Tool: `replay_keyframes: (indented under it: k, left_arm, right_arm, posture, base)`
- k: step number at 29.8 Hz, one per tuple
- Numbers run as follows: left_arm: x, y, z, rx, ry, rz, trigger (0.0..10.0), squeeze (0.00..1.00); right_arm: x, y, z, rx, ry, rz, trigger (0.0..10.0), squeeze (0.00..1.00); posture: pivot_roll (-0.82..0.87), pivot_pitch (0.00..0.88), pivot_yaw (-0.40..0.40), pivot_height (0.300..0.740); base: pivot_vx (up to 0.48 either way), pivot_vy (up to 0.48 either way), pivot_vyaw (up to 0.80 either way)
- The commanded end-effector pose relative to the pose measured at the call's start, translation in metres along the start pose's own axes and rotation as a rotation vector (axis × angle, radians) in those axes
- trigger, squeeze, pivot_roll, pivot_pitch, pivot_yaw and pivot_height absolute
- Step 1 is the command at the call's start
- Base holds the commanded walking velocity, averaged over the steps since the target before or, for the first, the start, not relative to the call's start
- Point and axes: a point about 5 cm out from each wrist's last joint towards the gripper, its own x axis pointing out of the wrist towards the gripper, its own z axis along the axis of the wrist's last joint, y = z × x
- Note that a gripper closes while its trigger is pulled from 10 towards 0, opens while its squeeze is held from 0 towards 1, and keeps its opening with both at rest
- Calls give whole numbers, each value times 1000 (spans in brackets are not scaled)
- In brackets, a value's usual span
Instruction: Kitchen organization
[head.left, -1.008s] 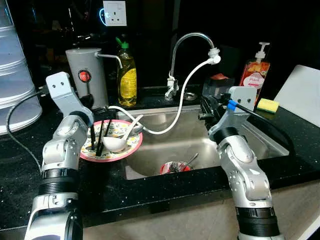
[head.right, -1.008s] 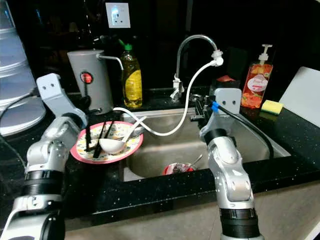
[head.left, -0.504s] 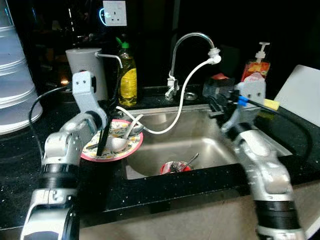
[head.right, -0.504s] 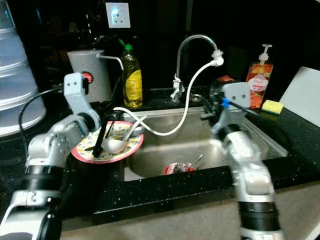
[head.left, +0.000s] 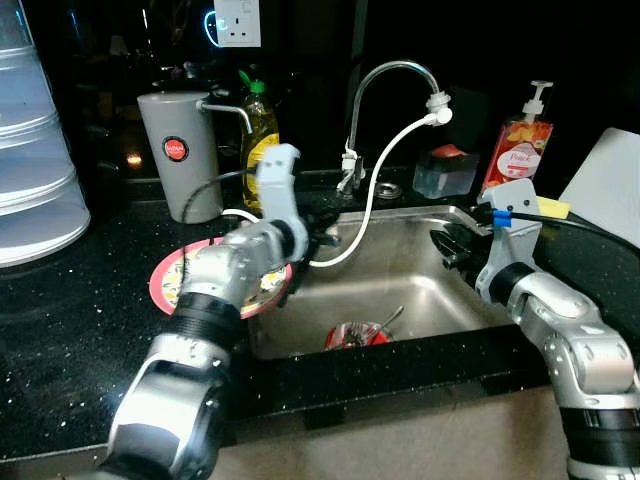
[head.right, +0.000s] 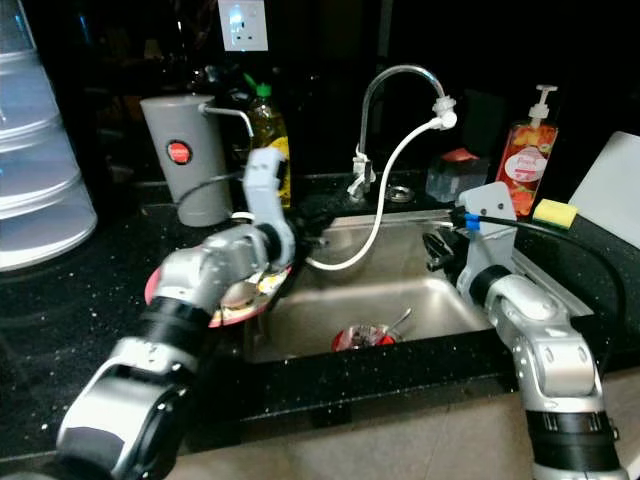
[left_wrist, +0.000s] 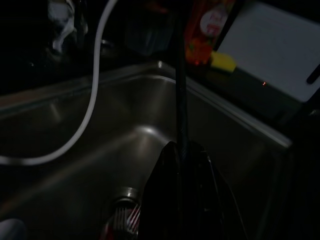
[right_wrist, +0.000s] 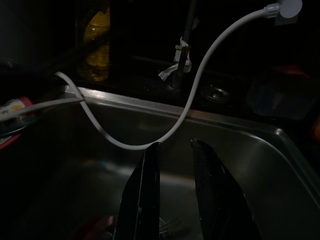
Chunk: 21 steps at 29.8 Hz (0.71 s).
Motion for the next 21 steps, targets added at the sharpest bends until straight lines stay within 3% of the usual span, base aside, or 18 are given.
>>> replay_keyframes:
  k: [1, 2, 3, 4, 5, 10, 11, 13, 14, 17, 18, 21]
  left_arm:
    - [7, -7, -4, 36, 23, -18, 10000, 0]
    - [11, -9, -16, 109, 89, -15, 10000, 0]
    - [11, -9, -16, 109, 89, -15, 10000, 0]
    - [12, -8, -24, 161, 123, 1, 10000, 0]
    - [13, -6, -37, 245, 165, 13, 10000, 0]
    - [14, -7, -47, 299, 180, -9, 10000, 0]
    - [15, -8, -50, 306, 176, -18, 10000, 145]
    - [15, -10, -53, 311, 173, -23, 10000, 145]
    - [16, -10, -54, 309, 161, -21, 10000, 1000]
    - [17, -15, -46, 271, 74, -36, 10000, 1000]
    - [19, -18, -38, 257, 13, -56, 10000, 0]
    - [22, -23, -33, 259, -10, -63, 10000, 0]
  right_arm:
    - [1, 6, 4, 12, -7, 14, 10000, 0]
    - [2, 12, 5, 21, -11, 26, 10000, 0]
    - [2, 12, 5, 21, -11, 26, 10000, 0]
    - [3, 16, 5, 29, -16, 33, 10000, 0]
    - [5, 23, 7, 51, -34, 42, 10000, 0]
    - [7, 30, 6, 77, -46, 46, 10000, 0]
    - [9, 34, 4, 83, -42, 49, 10000, 0]
    - [10, 36, 2, 87, -38, 50, 10000, 0]
    - [11, 39, 1, 87, -33, 56, 10000, 0]
    - [14, 45, 2, 96, -36, 70, 10000, 0]
    - [14, 45, 4, 96, -42, 68, 10000, 0]
    - [13, 38, 4, 90, -47, 52, 10000, 0]
  posture:
    - [-111, 55, -15, 740]
    - [-111, 55, -12, 740]
    - [-111, 55, -12, 740]
    - [-110, 57, -8, 740]
    - [-106, 58, -7, 740]
    - [-97, 64, -15, 740]
    - [-97, 65, -21, 740]
    - [-97, 65, -21, 740]
    - [-100, 63, -28, 740]
    - [-105, 52, -32, 740]
    - [-103, 53, -24, 740]
    - [-100, 39, -3, 740]
  base:
    - [0, 0, 0]
    - [0, 0, 0]
    - [0, 0, 0]
    - [0, 0, 0]
    - [0, 0, 0]
    - [0, 0, 0]
    - [0, 0, 0]
    - [0, 0, 0]
    - [0, 0, 0]
    - [0, 0, 0]
    - [0, 0, 0]
    - [0, 0, 0]
